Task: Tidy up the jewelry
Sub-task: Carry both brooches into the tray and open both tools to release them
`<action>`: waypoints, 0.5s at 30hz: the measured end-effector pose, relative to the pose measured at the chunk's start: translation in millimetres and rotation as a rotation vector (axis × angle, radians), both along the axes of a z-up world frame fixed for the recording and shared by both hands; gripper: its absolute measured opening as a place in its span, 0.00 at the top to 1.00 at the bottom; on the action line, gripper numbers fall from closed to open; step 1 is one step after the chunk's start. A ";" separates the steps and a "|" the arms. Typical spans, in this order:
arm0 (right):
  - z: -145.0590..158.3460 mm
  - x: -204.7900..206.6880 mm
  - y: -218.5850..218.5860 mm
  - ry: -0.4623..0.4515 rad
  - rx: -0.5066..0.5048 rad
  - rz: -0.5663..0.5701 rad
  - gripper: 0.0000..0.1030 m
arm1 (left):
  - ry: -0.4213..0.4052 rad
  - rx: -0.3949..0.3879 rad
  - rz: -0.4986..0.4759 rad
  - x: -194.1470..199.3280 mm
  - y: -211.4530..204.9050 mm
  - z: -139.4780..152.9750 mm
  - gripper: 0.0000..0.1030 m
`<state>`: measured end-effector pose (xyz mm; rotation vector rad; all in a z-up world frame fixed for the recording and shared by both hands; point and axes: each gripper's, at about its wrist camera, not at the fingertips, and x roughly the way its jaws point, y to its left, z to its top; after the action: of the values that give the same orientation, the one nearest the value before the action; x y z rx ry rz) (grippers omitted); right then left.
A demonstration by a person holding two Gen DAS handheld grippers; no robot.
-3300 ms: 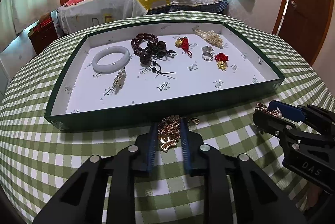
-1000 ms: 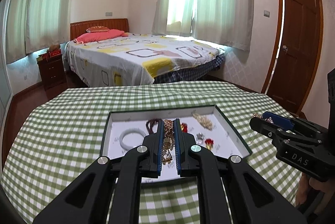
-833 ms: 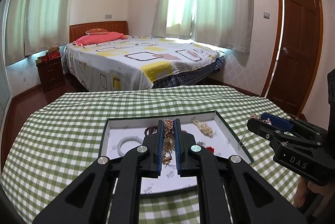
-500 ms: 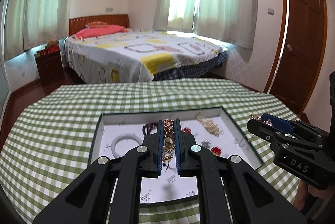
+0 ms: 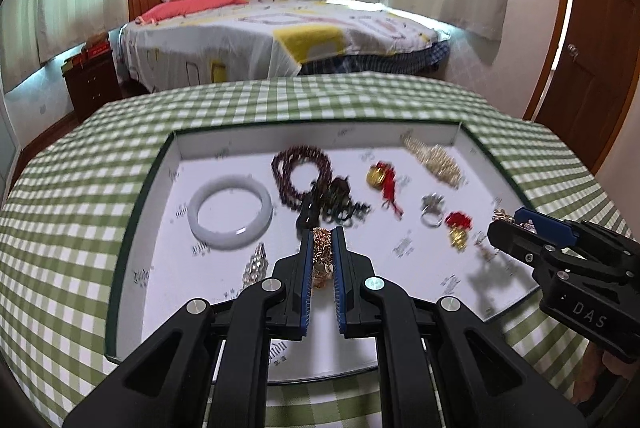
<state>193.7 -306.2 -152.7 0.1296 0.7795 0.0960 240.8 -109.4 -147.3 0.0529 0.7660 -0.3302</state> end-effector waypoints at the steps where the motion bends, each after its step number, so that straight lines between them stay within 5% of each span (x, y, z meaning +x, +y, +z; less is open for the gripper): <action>1: -4.0 1.1 -0.4 0.011 -0.002 -0.002 0.59 | 0.011 0.001 0.002 1.4 0.4 -2.5 0.90; 15: -17.6 7.2 0.7 0.053 -0.041 0.002 0.59 | 0.067 -0.004 0.012 9.4 2.4 -16.5 0.90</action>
<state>200.9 -305.4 -170.3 0.0928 0.8342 0.0786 250.2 -106.9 -163.8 0.0339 0.8316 -0.3236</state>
